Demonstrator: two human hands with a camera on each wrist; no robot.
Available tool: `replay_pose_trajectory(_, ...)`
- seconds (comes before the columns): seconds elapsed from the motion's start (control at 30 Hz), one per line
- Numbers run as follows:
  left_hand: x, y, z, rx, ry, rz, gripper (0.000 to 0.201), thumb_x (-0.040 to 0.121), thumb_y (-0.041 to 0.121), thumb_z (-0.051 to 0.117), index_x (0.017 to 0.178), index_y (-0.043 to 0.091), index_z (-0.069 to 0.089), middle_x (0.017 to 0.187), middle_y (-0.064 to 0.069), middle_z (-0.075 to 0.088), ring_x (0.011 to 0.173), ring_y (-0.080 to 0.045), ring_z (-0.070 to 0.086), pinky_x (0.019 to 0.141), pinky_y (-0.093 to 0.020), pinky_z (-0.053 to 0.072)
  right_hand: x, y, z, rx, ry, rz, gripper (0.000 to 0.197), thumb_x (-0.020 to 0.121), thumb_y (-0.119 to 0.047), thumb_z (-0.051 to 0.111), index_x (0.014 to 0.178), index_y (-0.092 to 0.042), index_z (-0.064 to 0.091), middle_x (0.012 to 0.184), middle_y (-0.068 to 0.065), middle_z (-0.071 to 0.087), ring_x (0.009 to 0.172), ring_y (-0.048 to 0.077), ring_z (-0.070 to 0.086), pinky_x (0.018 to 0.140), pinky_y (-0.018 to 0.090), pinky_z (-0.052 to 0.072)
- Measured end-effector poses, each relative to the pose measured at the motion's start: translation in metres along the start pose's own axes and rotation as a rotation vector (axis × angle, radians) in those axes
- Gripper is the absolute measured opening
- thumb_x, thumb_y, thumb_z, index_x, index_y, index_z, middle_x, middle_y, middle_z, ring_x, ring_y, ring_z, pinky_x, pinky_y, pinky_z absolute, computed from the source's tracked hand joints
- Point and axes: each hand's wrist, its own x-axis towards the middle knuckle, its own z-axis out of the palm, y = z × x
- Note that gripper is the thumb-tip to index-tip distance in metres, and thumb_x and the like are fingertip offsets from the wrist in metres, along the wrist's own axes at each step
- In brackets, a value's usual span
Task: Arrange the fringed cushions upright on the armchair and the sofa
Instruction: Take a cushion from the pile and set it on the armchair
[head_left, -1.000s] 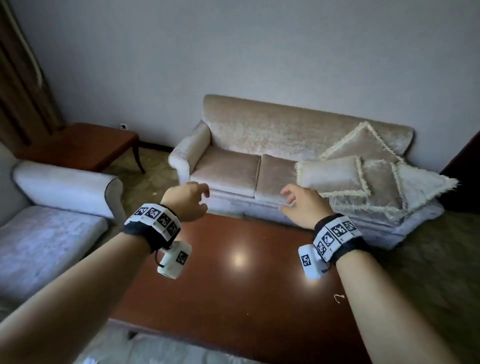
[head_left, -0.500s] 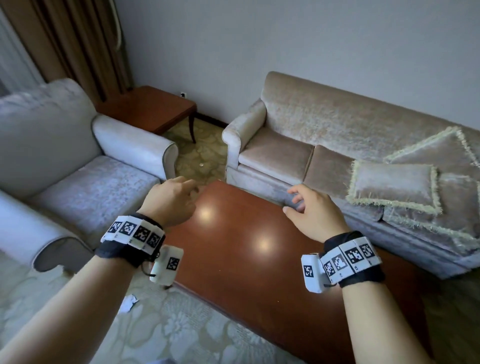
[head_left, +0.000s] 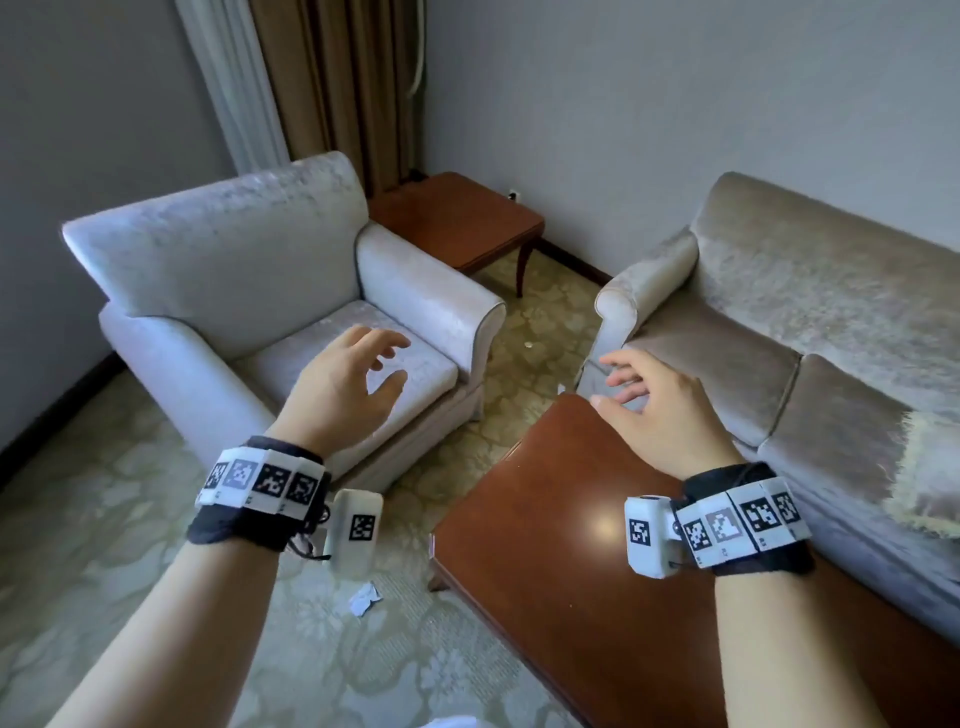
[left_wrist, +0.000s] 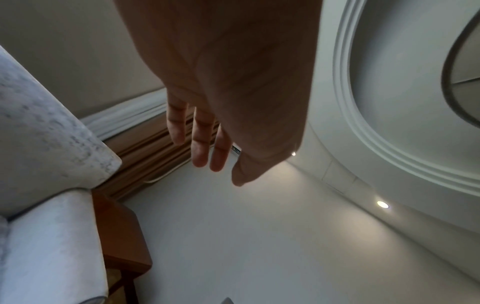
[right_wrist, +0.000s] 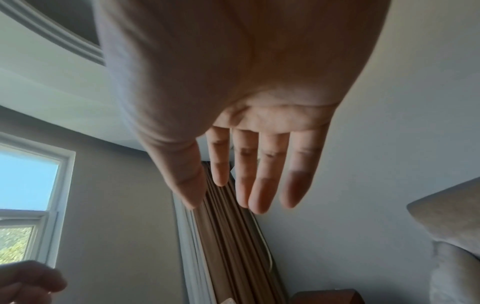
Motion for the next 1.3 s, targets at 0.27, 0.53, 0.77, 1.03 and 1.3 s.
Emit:
replay_pose_trajectory(0.27,0.066,-0.094,-0.026,0.024,0.154,-0.059,0.035,0.09,0.036,0.049,0.121,0.021,0.054,0.1,0.005,0.055,0.083,-0.014,0.057,0.076,-0.042,0.052,0.117,0.002,0.048,0.017,-0.035,-0.084,0.037,0.08,-0.028,0.073,0.114,-0.032,0.059,0.096,-0.009,0.066,0.084,0.007,0.065,0.074,0.034,0.055)
replay_pose_trajectory(0.53,0.15,-0.152,-0.037,0.125,0.195,-0.139,0.038,0.09,0.018,0.061,0.127,0.015,0.052,0.106,-0.003,0.056,0.087,-0.015,0.057,0.075,-0.038,0.053,0.258,-0.005,0.108,0.132,-0.081,-0.181,0.038,0.081,-0.027,0.072,0.116,-0.029,0.058,0.098,-0.008,0.066,0.085,0.007,0.064,0.072,0.039,0.058)
replay_pose_trajectory(0.77,0.238,-0.217,-0.011,0.138,0.113,-0.171,0.036,0.09,0.031,0.055,0.125,0.023,0.052,0.102,0.005,0.054,0.083,-0.015,0.059,0.073,-0.038,0.051,0.363,-0.006,0.163,0.11,-0.16,-0.174,0.04,0.082,-0.031,0.07,0.119,-0.03,0.056,0.101,-0.011,0.064,0.087,0.005,0.062,0.073,0.036,0.057)
replay_pose_trajectory(1.03,0.395,-0.284,0.039,0.241,-0.127,0.052,0.04,0.09,0.04,0.047,0.125,0.023,0.053,0.1,0.001,0.058,0.084,-0.023,0.062,0.068,-0.039,0.052,0.459,0.028,0.18,0.052,-0.011,0.019,0.038,0.082,-0.029,0.07,0.117,-0.033,0.057,0.096,-0.012,0.064,0.086,0.006,0.062,0.074,0.04,0.056)
replay_pose_trajectory(1.3,0.548,-0.261,0.139,0.155,-0.287,0.263,0.039,0.09,0.04,0.047,0.126,0.024,0.051,0.1,0.0,0.061,0.088,-0.024,0.061,0.073,-0.042,0.051,0.502,0.085,0.159,-0.03,0.119,0.243,0.035,0.084,-0.036,0.068,0.117,-0.033,0.056,0.099,-0.011,0.065,0.089,0.008,0.063,0.077,0.036,0.054)
